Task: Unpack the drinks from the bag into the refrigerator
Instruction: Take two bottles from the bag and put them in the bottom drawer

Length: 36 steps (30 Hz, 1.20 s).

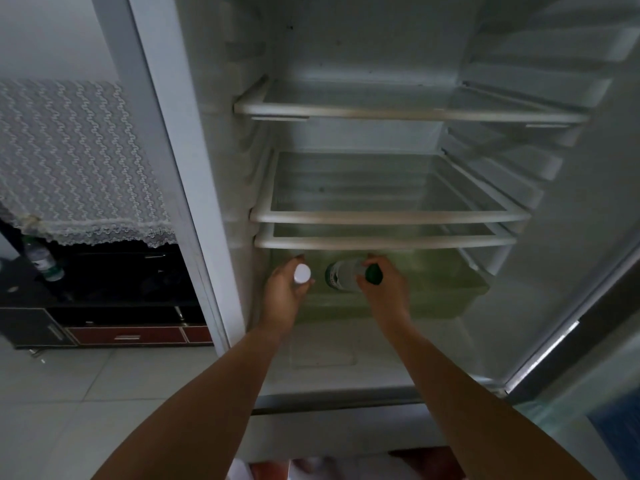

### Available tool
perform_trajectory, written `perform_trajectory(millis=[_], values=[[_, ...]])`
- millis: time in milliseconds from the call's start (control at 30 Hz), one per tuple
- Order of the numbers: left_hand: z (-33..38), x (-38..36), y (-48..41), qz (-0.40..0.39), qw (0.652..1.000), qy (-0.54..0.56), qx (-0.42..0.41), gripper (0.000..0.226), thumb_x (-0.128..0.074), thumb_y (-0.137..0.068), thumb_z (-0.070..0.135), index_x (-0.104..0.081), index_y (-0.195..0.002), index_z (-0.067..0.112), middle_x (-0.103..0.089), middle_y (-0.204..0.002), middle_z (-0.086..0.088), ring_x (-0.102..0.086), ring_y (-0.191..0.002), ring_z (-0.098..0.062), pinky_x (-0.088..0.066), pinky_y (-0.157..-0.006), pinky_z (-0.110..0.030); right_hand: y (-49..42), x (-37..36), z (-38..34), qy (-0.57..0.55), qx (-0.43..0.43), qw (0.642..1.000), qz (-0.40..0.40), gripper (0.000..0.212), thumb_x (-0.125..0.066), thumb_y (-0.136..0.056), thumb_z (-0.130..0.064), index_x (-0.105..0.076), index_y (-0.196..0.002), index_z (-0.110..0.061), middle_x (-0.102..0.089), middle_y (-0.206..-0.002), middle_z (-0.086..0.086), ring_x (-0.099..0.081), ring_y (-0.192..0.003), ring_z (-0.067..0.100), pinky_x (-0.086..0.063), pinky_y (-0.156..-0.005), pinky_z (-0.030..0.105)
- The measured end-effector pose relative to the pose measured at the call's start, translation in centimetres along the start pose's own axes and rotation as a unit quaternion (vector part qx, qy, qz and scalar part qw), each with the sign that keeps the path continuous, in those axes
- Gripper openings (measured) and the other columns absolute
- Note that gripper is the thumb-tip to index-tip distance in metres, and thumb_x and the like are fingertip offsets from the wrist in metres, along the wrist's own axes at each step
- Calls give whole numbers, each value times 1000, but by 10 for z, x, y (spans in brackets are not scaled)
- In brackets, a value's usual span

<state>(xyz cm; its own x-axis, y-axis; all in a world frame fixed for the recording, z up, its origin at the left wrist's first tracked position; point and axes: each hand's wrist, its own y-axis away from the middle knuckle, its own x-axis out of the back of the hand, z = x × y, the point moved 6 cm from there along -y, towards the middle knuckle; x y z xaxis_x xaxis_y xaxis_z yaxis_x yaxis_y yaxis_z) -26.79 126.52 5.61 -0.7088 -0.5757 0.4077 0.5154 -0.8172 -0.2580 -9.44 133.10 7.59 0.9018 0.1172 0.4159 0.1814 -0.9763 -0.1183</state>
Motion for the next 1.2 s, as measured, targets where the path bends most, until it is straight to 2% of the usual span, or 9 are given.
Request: perform_trajectory(millis=[200, 333, 433, 500, 633, 733, 867, 967, 1200], values=[[-3, -10, -3, 1, 995, -89, -50, 44, -68, -76, -2, -57, -119, 0, -59, -123, -19, -54, -116, -32, -34, -98, -24, -7, -7, 5, 0, 4, 1000, -6, 21, -61, -82, -7, -60, -102, -15, -58, -86, -2, -52, -69, 6, -39, -57, 15], [-5, -14, -4, -28, 976, -213, -41, 46, -63, -84, 21, -50, -128, 14, -53, -131, -12, -52, -116, -29, -42, -92, -30, -14, -16, 4, 13, 18, 999, -26, 21, -60, -81, -5, -60, -100, -12, -58, -86, 2, -54, -77, 18, -41, -65, 23], [-6, -15, -3, -73, 936, -346, 1, 51, -51, -89, 39, -36, -135, 22, -47, -132, -13, -55, -109, -34, -46, -84, -37, -17, -20, 5, 38, 34, 997, -49, 20, -58, -82, -4, -58, -100, -12, -57, -86, 3, -53, -76, 17, -39, -58, 22], [-2, -13, 0, -95, 923, -373, 3, 55, -47, -89, 45, -30, -138, 25, -54, -126, -13, -59, -104, -33, -47, -82, -36, -18, -23, 6, 52, 46, 995, -68, 21, -57, -83, -5, -56, -101, -14, -57, -91, 5, -54, -78, 18, -39, -60, 22], [1, -11, 2, -123, 924, -361, 28, 63, -45, -87, 53, -22, -142, 31, -59, -125, -13, -58, -110, -31, -46, -89, -34, -21, -27, 10, 126, 60, 985, -99, 37, -54, -88, -11, -48, -124, -14, -60, -114, 10, -58, -100, 24, -43, -76, 26], [-1, -14, 0, -143, 927, -344, 37, 62, -40, -89, 54, -18, -143, 32, -57, -127, -12, -57, -111, -30, -45, -90, -34, -23, -28, 15, 198, 60, 971, -116, 43, -51, -91, -19, -39, -133, -16, -58, -125, 14, -57, -110, 30, -47, -88, 36], [-13, -20, -10, -196, 940, -261, 97, 66, -45, -86, 54, -15, -143, 40, -45, -142, -7, -48, -124, -29, -43, -100, -37, -29, -33, 23, 332, 46, 930, -150, 52, -44, -93, -33, -28, -140, -14, -56, -129, 17, -54, -115, 34, -36, -104, 45], [-12, -25, -16, -226, 943, -211, 123, 66, -52, -84, 47, -20, -142, 39, -41, -146, -5, -45, -127, -28, -41, -104, -40, -33, -34, 22, 380, 44, 911, -153, 56, -43, -92, -40, -26, -140, -16, -57, -128, 15, -55, -116, 31, -34, -106, 45], [-3, -30, -23, -235, 946, -186, 120, 46, -57, -87, 18, -47, -131, 16, -44, -141, -9, -44, -126, -27, -38, -105, -35, -41, -35, 21, 385, 47, 908, -158, 52, -49, -87, -42, -40, -133, -19, -59, -125, 10, -56, -112, 28, -44, -97, 42]])
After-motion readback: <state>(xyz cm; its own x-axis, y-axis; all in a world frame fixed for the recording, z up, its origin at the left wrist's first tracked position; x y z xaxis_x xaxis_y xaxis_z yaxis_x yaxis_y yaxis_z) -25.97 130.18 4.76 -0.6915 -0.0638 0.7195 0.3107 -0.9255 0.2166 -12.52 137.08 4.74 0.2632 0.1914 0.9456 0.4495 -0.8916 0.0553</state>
